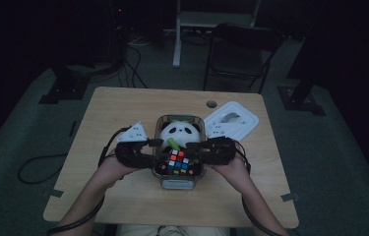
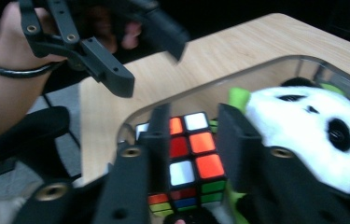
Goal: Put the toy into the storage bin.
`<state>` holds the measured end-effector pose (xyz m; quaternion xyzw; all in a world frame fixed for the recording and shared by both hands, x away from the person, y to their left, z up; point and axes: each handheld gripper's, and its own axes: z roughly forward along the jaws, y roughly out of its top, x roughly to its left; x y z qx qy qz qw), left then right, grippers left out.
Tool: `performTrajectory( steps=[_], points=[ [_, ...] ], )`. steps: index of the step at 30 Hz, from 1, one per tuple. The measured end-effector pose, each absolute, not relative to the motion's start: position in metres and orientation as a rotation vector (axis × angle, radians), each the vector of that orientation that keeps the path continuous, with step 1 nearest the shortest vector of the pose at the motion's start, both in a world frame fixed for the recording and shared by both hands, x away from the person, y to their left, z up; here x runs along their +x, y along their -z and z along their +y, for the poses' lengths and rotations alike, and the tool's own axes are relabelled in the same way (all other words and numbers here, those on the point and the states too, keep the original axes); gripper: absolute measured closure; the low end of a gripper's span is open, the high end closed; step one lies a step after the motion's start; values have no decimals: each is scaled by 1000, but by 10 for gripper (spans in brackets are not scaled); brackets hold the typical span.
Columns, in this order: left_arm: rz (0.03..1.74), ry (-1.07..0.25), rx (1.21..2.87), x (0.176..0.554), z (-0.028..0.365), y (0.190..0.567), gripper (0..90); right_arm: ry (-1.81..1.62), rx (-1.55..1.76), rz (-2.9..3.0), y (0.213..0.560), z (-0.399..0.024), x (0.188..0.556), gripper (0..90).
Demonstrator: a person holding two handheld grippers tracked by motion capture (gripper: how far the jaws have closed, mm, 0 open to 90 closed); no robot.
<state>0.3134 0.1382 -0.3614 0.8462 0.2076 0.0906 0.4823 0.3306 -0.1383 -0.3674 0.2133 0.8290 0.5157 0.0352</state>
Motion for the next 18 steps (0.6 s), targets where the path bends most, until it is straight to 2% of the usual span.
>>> performTrajectory(
  steps=[4, 7, 18],
  points=[
    [450, -196, 2097, 312, 129, 364, 749, -1600, 677, 2558, 371, -137, 332, 896],
    [456, -162, 2099, 315, 126, 366, 847, -1580, 683, 2581, 375, -133, 332, 900],
    [468, -162, 2158, 319, 119, 378, 848, -1518, 682, 2629, 388, -123, 335, 900]
  ],
)
